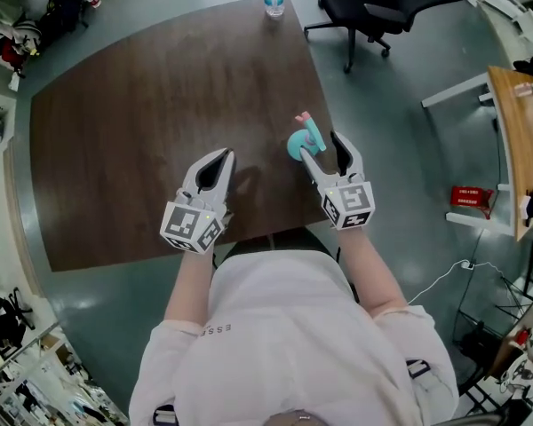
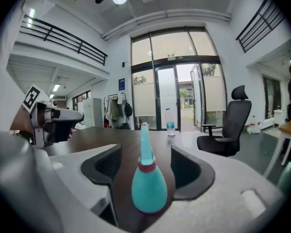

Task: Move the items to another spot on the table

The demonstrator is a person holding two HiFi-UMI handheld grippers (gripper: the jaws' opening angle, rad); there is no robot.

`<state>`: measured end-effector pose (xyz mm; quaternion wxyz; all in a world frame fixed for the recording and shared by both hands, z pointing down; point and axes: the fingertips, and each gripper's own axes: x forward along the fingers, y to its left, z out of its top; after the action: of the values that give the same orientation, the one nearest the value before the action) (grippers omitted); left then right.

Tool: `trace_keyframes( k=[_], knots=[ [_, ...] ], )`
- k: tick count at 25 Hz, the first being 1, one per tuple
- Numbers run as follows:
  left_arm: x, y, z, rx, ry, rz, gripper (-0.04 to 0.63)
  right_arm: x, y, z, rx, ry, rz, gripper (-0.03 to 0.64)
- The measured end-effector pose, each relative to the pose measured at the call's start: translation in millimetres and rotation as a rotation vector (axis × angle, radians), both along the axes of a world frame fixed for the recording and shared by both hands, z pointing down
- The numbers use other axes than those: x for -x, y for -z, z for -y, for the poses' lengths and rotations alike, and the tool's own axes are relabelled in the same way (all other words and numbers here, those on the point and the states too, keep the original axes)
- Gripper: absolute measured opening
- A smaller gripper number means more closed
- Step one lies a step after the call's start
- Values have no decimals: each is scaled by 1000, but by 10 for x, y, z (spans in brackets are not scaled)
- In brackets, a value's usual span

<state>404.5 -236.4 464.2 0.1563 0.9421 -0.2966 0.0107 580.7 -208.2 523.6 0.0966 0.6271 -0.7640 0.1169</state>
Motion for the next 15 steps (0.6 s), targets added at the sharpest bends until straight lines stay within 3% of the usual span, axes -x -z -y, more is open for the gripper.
trace_keyframes(
  k=[2, 4, 5, 15],
  knots=[
    [31, 71, -103, -7, -38, 6, 15, -2, 100, -176, -2, -49, -21, 253],
    [79, 117, -181, -17, -66, 6, 15, 47, 183, -332, -20, -64, -70, 19],
    [112, 133, -216, -21, -76, 4, 15, 92, 206, -396, -26, -66, -83, -11],
    [323, 176, -709, -40, -143, -10, 15, 502, 346, -953, -66, -84, -46, -11]
  ],
)
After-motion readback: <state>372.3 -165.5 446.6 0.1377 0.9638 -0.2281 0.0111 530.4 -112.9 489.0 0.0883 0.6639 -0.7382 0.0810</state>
